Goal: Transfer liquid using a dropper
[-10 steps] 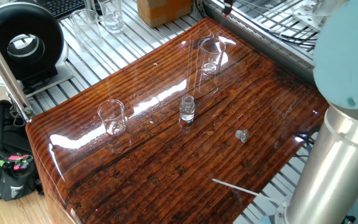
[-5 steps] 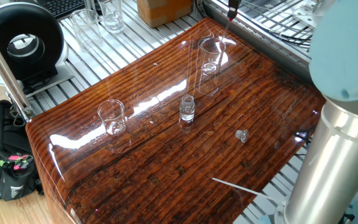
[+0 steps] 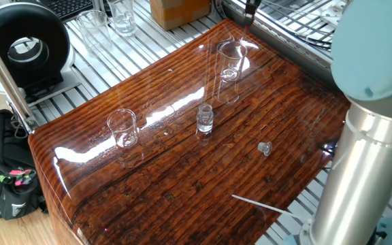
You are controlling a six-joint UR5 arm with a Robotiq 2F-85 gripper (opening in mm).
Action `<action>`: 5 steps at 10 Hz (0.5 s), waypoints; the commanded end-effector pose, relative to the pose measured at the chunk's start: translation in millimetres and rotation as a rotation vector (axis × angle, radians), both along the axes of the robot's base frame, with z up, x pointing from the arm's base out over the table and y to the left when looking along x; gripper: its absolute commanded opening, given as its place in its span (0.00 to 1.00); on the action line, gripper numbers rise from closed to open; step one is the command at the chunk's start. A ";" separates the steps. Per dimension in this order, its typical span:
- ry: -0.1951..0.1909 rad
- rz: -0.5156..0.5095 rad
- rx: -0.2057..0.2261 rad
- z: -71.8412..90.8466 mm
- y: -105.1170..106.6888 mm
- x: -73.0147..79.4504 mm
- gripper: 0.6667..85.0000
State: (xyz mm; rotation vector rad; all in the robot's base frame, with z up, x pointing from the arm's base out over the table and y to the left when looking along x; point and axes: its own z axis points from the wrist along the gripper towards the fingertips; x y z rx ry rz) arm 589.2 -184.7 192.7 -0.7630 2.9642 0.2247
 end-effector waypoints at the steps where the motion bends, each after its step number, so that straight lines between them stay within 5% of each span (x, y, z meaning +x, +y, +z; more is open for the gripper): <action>1: -0.006 0.006 0.043 -6.6 10.6 9.2 0.01; 5: -0.023 0.007 0.068 -28.1 5.6 16.2 0.01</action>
